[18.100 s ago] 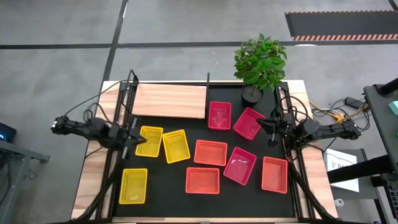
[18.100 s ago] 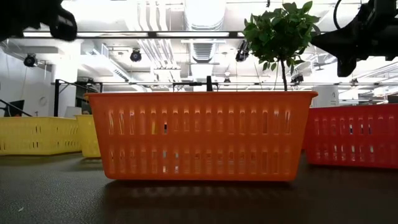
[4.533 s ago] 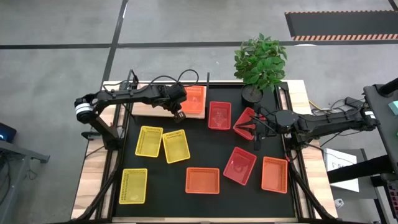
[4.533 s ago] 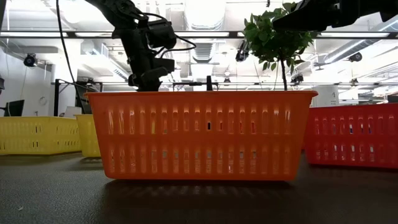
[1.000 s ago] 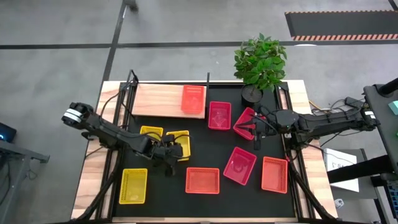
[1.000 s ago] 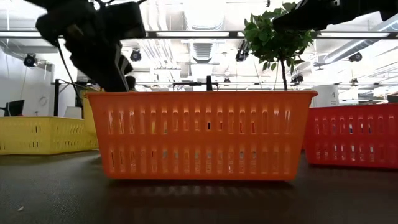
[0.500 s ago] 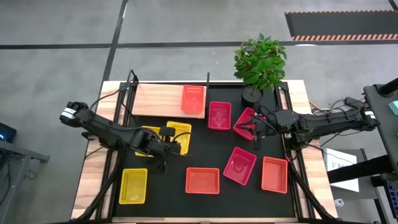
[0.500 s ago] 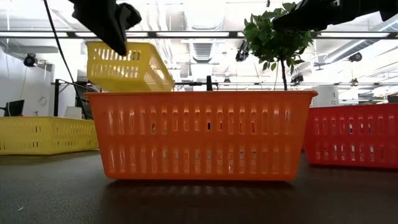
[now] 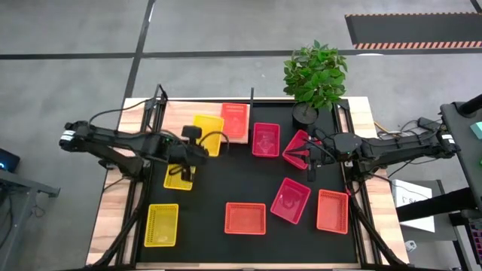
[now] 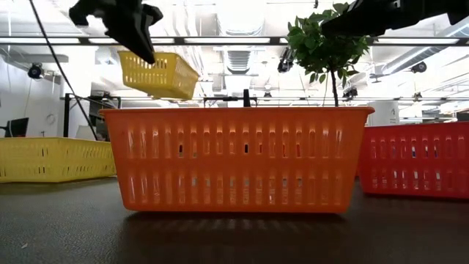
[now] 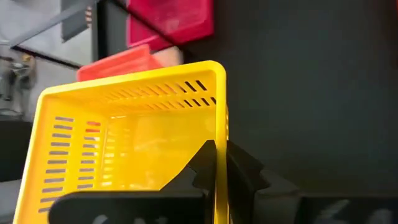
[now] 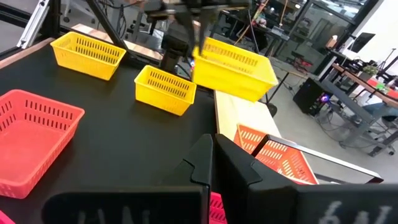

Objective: Stack baskets on shelf by color
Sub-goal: Put the top right yellow bin on the shelf

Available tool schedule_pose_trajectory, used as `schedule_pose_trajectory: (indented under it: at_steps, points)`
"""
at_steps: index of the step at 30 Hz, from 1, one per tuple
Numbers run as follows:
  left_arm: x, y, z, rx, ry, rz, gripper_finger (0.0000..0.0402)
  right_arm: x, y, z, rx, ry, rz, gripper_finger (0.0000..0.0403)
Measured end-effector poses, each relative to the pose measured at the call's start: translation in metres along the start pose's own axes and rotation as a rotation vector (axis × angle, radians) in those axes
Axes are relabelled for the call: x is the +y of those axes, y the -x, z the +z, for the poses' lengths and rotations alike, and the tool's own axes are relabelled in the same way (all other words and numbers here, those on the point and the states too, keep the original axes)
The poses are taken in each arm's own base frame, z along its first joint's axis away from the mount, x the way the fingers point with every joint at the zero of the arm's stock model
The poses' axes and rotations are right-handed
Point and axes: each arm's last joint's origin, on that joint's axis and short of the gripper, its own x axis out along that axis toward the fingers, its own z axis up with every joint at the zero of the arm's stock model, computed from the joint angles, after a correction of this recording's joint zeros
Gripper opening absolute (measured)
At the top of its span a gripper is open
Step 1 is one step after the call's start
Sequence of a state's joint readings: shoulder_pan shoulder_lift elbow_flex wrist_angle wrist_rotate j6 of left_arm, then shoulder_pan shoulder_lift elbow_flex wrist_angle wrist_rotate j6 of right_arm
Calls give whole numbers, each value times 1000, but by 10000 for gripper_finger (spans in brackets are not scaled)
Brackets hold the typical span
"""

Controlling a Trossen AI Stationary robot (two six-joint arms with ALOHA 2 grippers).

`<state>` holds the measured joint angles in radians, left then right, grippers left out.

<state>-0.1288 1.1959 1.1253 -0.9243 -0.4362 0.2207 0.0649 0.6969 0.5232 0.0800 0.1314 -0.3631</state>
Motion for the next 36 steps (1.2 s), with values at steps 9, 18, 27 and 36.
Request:
schedule_pose_trajectory:
  at_steps: [9, 18, 27, 36]
  points:
    - [42, -15, -46, -105, 49, 112, 1, 1, -2, -1, 5, 17, 2, 9]
    - [60, -58, -79, -109, 63, 118, 1, 1, -5, -2, 14, 34, 5, 9]
    - [72, -96, -94, -68, 116, 50, 1, 1, -5, -2, 13, 44, 5, 9]
    - [74, -119, -94, -12, 74, 7, 1, 1, -5, -2, 12, 44, 4, 9]
